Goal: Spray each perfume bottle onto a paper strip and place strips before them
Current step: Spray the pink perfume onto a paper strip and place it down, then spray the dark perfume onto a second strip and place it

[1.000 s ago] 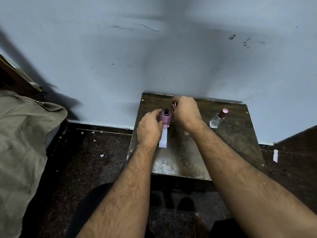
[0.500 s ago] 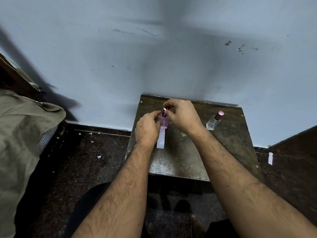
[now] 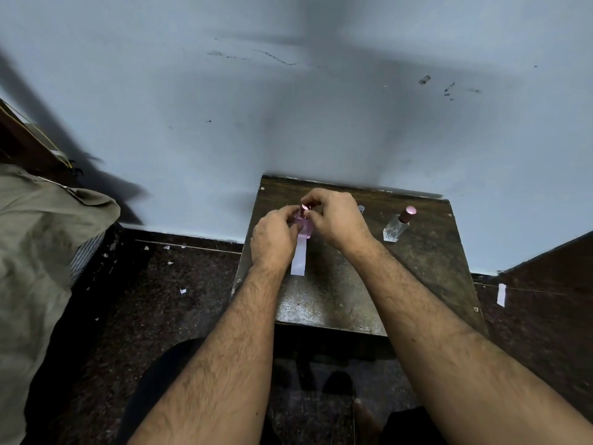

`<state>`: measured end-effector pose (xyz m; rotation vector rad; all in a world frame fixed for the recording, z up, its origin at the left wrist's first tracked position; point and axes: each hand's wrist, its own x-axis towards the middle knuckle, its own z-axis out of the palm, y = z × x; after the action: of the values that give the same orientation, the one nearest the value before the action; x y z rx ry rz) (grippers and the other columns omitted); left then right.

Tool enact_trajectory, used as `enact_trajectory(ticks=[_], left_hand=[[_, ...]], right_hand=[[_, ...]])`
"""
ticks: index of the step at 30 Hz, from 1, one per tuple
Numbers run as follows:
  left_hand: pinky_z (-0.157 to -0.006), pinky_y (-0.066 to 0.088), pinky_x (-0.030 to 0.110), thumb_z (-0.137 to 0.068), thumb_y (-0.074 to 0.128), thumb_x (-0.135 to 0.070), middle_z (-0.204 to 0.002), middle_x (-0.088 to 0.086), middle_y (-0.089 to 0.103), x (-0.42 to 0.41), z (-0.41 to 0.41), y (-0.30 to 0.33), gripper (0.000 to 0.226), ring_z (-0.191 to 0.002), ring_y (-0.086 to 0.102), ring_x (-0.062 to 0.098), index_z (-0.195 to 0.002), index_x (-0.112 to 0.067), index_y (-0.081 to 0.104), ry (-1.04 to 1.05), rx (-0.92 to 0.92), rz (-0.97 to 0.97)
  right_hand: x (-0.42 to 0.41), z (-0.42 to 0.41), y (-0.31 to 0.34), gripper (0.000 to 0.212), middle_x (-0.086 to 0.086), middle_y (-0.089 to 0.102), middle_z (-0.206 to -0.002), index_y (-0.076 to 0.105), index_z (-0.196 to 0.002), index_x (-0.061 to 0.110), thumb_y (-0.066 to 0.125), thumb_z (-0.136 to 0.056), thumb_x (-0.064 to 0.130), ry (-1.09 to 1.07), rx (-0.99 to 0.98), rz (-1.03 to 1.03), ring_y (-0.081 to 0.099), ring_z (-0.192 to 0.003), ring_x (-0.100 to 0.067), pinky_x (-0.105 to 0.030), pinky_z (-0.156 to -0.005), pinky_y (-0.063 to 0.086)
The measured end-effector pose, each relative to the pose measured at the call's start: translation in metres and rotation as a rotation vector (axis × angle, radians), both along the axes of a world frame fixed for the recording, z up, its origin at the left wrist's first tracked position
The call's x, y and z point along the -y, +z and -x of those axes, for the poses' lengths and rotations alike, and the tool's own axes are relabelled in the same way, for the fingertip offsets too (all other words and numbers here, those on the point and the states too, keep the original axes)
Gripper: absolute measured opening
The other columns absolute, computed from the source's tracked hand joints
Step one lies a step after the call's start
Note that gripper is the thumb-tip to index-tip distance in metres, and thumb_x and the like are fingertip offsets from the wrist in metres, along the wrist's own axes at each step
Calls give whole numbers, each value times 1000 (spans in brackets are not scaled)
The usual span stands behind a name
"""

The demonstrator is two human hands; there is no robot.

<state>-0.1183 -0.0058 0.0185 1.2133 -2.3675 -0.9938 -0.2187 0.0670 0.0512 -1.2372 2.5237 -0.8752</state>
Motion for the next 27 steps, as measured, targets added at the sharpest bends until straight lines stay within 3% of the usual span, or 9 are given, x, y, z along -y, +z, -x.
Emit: enact_trajectory(ticks=[6,10,13,20,24,27], left_hand=[[-87,52,37,-94,63,-27,-116,-4,69,-1,-1,1,38,-106,62,19,-131,-34,60,4,2,-6],[-91,53,39,-94,62,-27,-119,-4,69,-1,-2,0,43,-108,62,20,-135,-37,55,-4,9,-22],[-95,51,39,-94,63,-23,-124,-3,67,-1,-6,1,48,-113,60,21,-140,-34,51,6,10,-34],[-89,50,32,-92,64,-24,-112,-3,71,10,-35,10,29,-106,63,21,-121,-27,67,136,46,-5],[-80,47,28,-88,68,-27,-107,-2,72,14,-62,12,15,-104,63,21,-102,-29,72,180,180,-113],[-83,54,32,-83,70,-27,-98,-2,73,12,-81,9,7,-97,66,21,-89,-30,71,202,266,-183]], right_hand=[[0,0,5,25,3,72,-100,69,-107,22,66,-85,10,6,-4,-61,65,-93,-13,-35,-89,54],[-3,-5,8,50,-1,69,-118,55,-132,28,61,-86,10,-1,-35,-115,64,-109,-20,-41,-94,52],[-9,-8,12,56,-4,66,-124,49,-137,27,60,-85,11,-28,-103,-93,61,-114,-24,-41,-93,52],[-24,-31,24,14,6,72,-96,70,-99,23,62,-87,24,-159,-136,107,65,-89,-16,-30,-74,52],[-31,-57,11,9,5,72,-91,71,-92,24,64,-87,27,-95,-16,-38,64,-83,-14,-29,-73,54],[-37,-77,-12,6,6,72,-89,71,-87,25,68,-83,27,-81,116,-178,64,-81,-13,-27,-74,52]])
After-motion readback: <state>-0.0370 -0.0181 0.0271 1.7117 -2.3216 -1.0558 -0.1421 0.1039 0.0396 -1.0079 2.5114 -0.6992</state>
